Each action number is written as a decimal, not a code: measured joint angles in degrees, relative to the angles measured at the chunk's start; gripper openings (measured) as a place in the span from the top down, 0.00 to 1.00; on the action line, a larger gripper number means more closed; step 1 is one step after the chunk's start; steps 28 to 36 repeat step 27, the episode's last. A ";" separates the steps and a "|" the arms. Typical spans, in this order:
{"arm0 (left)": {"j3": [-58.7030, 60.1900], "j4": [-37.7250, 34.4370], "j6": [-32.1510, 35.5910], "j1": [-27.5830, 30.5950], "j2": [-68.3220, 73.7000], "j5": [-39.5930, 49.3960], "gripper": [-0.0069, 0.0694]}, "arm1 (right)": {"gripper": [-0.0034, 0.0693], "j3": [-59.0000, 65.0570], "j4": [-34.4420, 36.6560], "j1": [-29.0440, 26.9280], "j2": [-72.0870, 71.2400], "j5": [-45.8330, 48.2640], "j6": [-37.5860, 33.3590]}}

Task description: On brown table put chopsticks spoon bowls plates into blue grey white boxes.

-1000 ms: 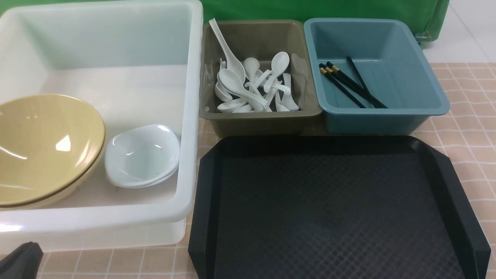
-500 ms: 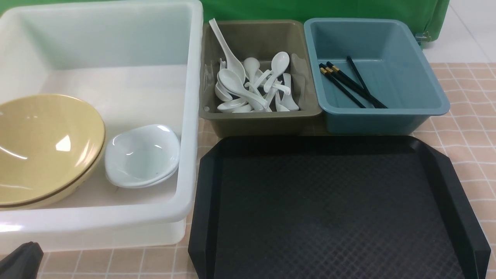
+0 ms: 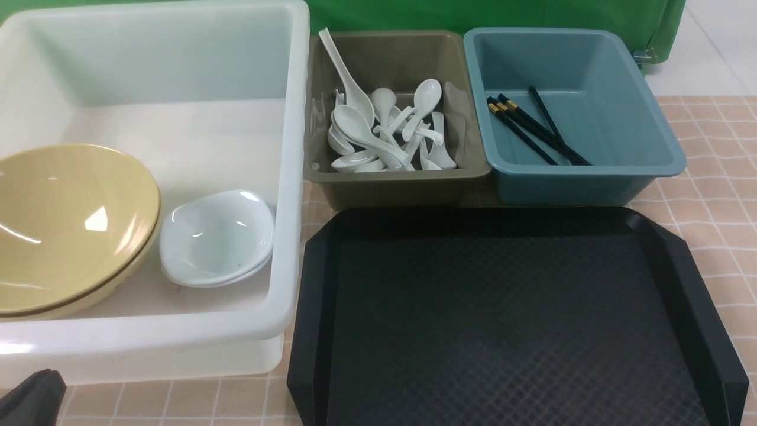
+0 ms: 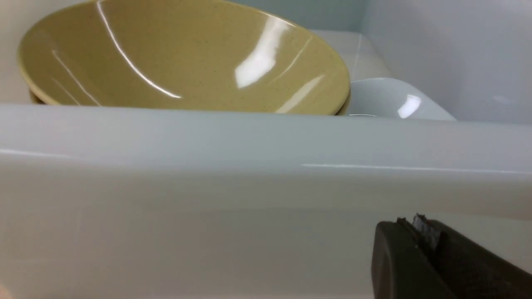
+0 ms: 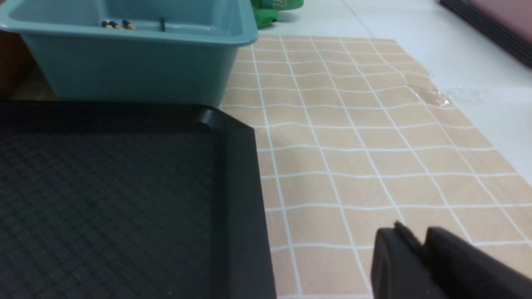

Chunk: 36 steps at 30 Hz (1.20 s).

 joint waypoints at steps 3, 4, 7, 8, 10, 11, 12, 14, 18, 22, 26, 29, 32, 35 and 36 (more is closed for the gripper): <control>0.00 0.00 0.00 0.00 0.00 0.00 0.91 | 0.76 0.00 0.00 0.00 0.00 0.00 0.00; 0.00 0.00 0.00 0.00 0.00 0.00 0.91 | 0.76 0.00 0.00 0.00 0.00 0.00 0.00; 0.00 0.00 0.00 0.00 0.00 0.00 0.91 | 0.76 0.00 0.00 0.00 0.00 0.00 0.00; 0.00 0.00 0.00 0.00 0.00 0.00 0.91 | 0.76 0.00 0.00 0.00 0.00 0.00 0.00; 0.00 0.00 0.00 0.00 0.00 0.00 0.91 | 0.75 0.00 0.00 0.00 0.00 0.00 0.00; 0.00 0.00 0.00 0.00 0.00 0.00 0.91 | 0.75 0.00 0.00 0.00 0.00 0.00 0.00; 0.00 0.00 0.00 0.00 0.00 0.00 0.91 | 0.75 0.00 0.00 0.00 0.00 0.00 0.00; 0.00 0.00 0.00 0.00 0.00 0.00 0.91 | 0.75 0.00 0.00 0.00 0.00 0.00 0.00; 0.00 0.00 0.00 0.00 0.00 0.00 0.91 | 0.74 0.00 0.00 0.00 0.00 0.00 0.00; 0.00 0.00 0.00 0.00 0.00 0.00 0.91 | 0.74 0.00 0.00 0.00 0.00 0.00 0.00; 0.00 0.00 0.00 0.00 0.00 0.00 0.91 | 0.73 0.00 0.00 0.00 0.00 0.00 0.00; 0.00 0.00 0.00 0.00 0.00 0.00 0.91 | 0.73 0.00 0.00 0.00 0.00 0.00 0.00; 0.00 0.00 0.00 0.00 0.00 0.00 0.91 | 0.73 0.00 0.00 0.00 0.00 0.00 0.00; 0.00 0.00 0.00 0.00 0.00 0.00 0.91 | 0.73 0.00 0.00 0.00 0.00 0.00 0.00; 0.00 0.00 0.00 0.00 0.00 0.00 0.91 | 0.73 0.00 0.00 0.00 0.00 0.00 0.00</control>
